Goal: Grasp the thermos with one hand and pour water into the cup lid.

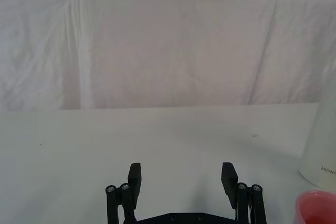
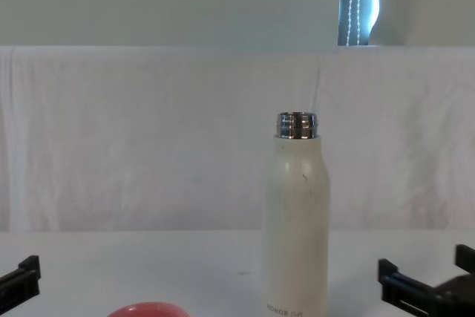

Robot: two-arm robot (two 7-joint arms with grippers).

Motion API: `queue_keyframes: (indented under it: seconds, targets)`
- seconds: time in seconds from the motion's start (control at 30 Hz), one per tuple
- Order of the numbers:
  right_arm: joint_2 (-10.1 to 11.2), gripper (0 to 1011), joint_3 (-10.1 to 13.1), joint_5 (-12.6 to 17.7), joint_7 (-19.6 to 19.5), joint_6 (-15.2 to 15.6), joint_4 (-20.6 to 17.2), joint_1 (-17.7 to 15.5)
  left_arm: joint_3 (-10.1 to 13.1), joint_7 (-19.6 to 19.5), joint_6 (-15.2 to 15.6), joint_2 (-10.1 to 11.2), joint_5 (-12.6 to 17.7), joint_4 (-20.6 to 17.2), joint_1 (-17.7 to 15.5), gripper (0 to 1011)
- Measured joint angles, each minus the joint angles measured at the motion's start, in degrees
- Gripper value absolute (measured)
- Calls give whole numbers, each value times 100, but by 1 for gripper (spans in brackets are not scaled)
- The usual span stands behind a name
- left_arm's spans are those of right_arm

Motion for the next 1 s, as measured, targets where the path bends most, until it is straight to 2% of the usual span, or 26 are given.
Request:
queue_keyframes:
  seconds: [0.1, 0.27, 0.63, 1.0]
  targets:
    - [-73, 1001, 39, 194, 261, 9, 125, 142, 0, 0, 0, -1, 0, 0, 0, 1001]
    - [-182, 1001, 37, 327, 549, 41, 349, 407, 0, 0, 0, 0, 0, 0, 0, 1001]
    - [-332, 1001, -89, 273, 717, 89, 688, 859, 0, 0, 0, 0, 0, 0, 0, 1001]
    - [-389, 1001, -193, 251, 818, 120, 890, 1111, 0, 0, 0, 0, 0, 0, 0, 1001]
